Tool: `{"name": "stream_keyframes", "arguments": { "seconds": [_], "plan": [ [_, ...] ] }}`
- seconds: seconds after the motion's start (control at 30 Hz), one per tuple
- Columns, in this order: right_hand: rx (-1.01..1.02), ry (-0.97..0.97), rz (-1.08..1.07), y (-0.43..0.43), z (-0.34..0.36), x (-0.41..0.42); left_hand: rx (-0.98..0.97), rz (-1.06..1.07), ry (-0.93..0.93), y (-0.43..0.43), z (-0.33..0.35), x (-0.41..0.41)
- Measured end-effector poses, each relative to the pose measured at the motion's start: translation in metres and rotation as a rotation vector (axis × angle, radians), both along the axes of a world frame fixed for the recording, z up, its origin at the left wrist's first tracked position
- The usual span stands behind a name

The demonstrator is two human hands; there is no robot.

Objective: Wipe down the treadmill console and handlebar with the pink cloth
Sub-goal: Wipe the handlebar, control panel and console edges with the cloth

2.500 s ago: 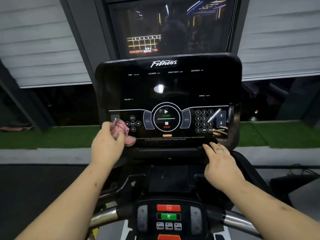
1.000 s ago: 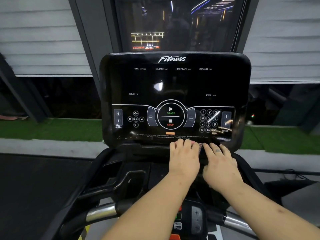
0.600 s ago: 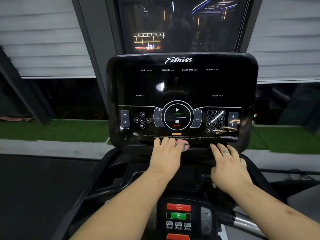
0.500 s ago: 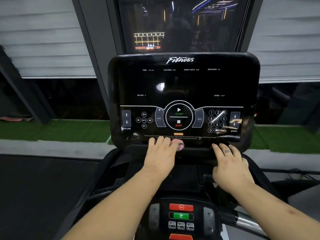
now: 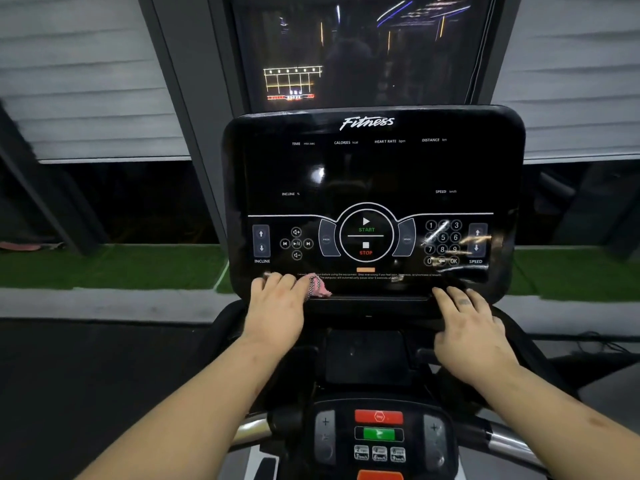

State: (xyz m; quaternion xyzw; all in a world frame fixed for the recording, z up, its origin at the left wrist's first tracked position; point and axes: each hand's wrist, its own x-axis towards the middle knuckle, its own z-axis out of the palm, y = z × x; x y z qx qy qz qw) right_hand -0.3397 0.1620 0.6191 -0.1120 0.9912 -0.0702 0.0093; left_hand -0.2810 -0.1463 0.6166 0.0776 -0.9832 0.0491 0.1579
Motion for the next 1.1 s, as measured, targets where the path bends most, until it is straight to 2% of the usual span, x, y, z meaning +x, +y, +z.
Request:
{"name": "stream_keyframes", "arguments": {
  "seconds": [0.23,0.57,0.73,0.87,0.97,1.1],
  "plan": [
    [-0.028,-0.015,0.021,0.001,0.001,0.000,0.090,-0.040,0.054,0.060,-0.012,-0.016],
    [-0.035,0.008,0.054,0.006,0.001,-0.003,0.079,-0.150,0.183,0.122,-0.020,-0.046],
    [-0.016,0.011,0.072,0.008,0.002,-0.006,0.115,-0.156,0.140,0.153,-0.014,-0.055],
    [0.028,0.105,0.097,-0.002,0.008,-0.008,0.158,-0.173,0.085,0.148,-0.010,-0.054],
    [-0.053,0.174,0.222,-0.024,0.015,-0.009,0.179,-0.204,0.001,0.137,0.001,-0.054],
    [-0.166,0.158,0.339,-0.056,0.016,-0.009,0.202,-0.221,0.073,0.114,0.010,-0.045]
  ]
}}
